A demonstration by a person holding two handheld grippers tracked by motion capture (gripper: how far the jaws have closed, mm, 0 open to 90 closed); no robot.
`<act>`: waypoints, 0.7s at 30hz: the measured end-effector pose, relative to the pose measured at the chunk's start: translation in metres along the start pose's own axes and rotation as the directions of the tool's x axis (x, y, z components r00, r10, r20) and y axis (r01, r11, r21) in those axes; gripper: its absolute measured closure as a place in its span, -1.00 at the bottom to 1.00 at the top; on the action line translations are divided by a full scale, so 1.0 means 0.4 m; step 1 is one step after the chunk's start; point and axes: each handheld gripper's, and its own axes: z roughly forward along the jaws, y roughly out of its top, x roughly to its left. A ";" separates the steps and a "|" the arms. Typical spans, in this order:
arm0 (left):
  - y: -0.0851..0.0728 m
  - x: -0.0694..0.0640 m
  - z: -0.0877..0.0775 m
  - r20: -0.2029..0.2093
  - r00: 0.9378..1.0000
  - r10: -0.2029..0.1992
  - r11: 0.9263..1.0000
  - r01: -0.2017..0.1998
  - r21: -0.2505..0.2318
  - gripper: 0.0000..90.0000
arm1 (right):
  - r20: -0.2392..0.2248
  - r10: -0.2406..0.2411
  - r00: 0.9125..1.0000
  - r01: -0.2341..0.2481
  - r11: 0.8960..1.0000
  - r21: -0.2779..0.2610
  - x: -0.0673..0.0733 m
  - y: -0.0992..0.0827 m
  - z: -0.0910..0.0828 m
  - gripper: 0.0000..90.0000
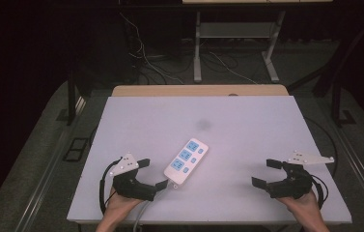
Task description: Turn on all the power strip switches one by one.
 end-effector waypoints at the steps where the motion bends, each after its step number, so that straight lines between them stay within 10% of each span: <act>1: 0.000 0.000 -0.001 0.000 1.000 -0.001 1.000 0.001 0.000 -1.00 | 0.002 -0.005 1.000 0.004 1.000 0.004 0.000 0.000 0.000 -1.00; 21: 0.005 0.001 -0.018 -0.015 1.000 -0.020 1.000 0.020 -0.013 -1.00 | -0.021 0.022 1.000 -0.021 0.999 0.034 -0.005 -0.013 0.010 -1.00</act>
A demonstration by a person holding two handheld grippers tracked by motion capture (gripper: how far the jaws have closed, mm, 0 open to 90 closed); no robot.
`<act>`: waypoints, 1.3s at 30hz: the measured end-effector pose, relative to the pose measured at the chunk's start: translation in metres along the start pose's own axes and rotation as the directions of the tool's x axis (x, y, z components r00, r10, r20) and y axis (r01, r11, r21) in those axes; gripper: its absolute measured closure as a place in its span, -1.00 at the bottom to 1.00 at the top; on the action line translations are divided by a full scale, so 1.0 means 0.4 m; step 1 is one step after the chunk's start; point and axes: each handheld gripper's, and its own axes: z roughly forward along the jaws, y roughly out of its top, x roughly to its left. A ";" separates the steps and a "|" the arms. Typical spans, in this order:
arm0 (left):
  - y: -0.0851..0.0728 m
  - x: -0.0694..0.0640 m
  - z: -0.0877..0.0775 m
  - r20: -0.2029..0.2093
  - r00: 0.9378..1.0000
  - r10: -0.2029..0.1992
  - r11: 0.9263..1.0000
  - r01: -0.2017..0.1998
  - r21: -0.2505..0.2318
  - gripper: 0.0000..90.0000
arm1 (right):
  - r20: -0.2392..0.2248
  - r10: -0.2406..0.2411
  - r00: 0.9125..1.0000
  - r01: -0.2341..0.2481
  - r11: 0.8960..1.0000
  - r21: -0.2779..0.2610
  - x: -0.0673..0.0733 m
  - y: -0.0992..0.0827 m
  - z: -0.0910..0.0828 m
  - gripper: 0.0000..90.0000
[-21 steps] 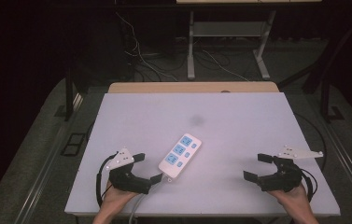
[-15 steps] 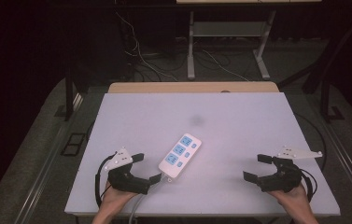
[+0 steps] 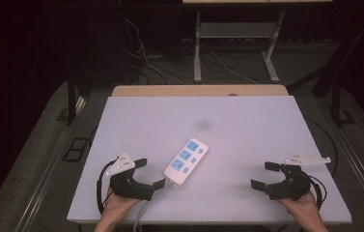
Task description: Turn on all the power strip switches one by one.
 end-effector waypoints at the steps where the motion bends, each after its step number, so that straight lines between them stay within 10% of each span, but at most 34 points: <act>1: 0.001 0.000 -0.001 0.001 1.000 0.000 1.000 0.000 0.002 -1.00 | 0.001 0.000 1.000 0.000 1.000 0.000 0.000 -0.001 0.000 -1.00; 39: 0.105 0.010 0.039 0.089 0.995 0.034 0.987 -0.047 0.150 -1.00 | 0.001 0.007 1.000 -0.007 1.000 0.003 -0.006 -0.009 -0.004 -1.00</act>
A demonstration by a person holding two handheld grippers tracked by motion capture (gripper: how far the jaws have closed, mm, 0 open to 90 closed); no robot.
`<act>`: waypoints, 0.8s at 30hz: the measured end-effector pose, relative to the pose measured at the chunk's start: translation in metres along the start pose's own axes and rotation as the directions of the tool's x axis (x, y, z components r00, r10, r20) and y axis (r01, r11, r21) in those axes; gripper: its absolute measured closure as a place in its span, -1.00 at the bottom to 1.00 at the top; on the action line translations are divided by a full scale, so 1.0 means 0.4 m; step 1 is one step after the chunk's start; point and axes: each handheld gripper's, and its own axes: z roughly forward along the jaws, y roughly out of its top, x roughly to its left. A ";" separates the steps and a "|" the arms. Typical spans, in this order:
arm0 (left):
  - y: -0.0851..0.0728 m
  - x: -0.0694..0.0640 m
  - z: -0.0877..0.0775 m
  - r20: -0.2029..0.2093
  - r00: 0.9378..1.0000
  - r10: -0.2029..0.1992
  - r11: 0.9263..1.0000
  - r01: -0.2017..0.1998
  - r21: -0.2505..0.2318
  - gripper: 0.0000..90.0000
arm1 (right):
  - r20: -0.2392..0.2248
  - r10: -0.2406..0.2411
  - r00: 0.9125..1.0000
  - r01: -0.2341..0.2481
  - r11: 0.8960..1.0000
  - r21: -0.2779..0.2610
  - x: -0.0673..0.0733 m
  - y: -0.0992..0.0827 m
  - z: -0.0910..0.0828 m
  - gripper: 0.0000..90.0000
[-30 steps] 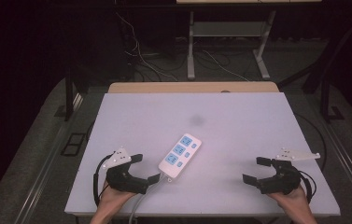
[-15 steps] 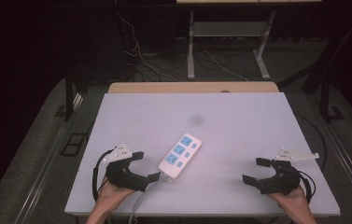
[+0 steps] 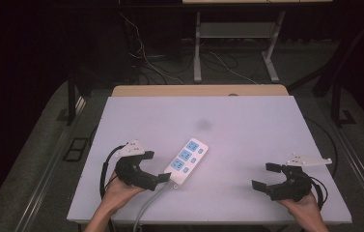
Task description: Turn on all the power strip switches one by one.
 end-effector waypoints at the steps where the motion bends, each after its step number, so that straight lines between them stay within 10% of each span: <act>1: 0.004 0.001 0.003 0.003 1.000 0.003 1.000 -0.003 0.007 -1.00 | 0.002 -0.002 1.000 0.002 1.000 0.000 0.000 0.000 0.001 -1.00; 24: 0.111 0.006 0.047 0.027 0.997 0.067 0.994 -0.070 0.087 -1.00 | 0.002 -0.005 1.000 0.005 1.000 -0.006 0.001 -0.002 0.004 -1.00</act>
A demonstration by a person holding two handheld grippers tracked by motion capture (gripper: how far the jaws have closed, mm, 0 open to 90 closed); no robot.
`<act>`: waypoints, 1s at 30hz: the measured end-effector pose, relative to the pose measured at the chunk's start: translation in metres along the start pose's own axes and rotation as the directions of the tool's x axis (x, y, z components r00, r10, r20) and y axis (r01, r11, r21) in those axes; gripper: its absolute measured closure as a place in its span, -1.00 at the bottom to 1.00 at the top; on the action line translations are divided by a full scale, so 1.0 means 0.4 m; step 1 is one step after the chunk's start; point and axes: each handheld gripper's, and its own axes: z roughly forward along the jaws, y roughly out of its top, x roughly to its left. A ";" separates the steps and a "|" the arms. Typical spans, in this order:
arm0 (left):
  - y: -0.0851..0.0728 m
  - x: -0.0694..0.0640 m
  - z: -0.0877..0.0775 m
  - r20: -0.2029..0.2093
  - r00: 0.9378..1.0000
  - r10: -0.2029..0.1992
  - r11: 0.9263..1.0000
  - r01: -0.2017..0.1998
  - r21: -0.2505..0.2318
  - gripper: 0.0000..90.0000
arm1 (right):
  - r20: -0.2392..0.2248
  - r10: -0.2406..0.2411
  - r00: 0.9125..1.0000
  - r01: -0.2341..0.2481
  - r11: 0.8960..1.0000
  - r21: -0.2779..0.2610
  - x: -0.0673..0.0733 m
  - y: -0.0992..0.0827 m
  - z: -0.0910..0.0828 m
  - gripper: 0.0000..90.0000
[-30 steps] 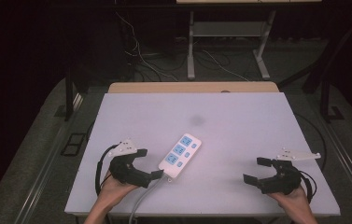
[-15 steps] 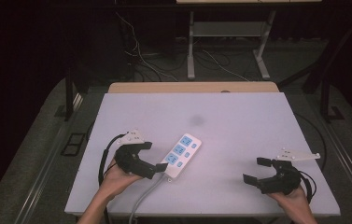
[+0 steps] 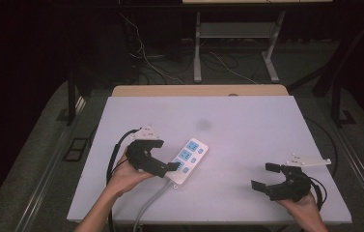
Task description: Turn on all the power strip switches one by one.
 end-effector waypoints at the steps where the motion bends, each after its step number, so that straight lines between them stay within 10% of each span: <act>1: 0.004 0.000 0.002 0.002 1.000 0.002 1.000 -0.002 0.002 -1.00 | 0.000 0.000 1.000 0.000 1.000 0.000 0.000 0.000 0.000 -1.00; 30: 0.070 -0.001 0.116 0.076 0.993 0.088 0.983 -0.099 0.154 -0.73 | -0.014 -0.014 1.000 0.014 1.000 0.009 0.003 0.003 0.010 -1.00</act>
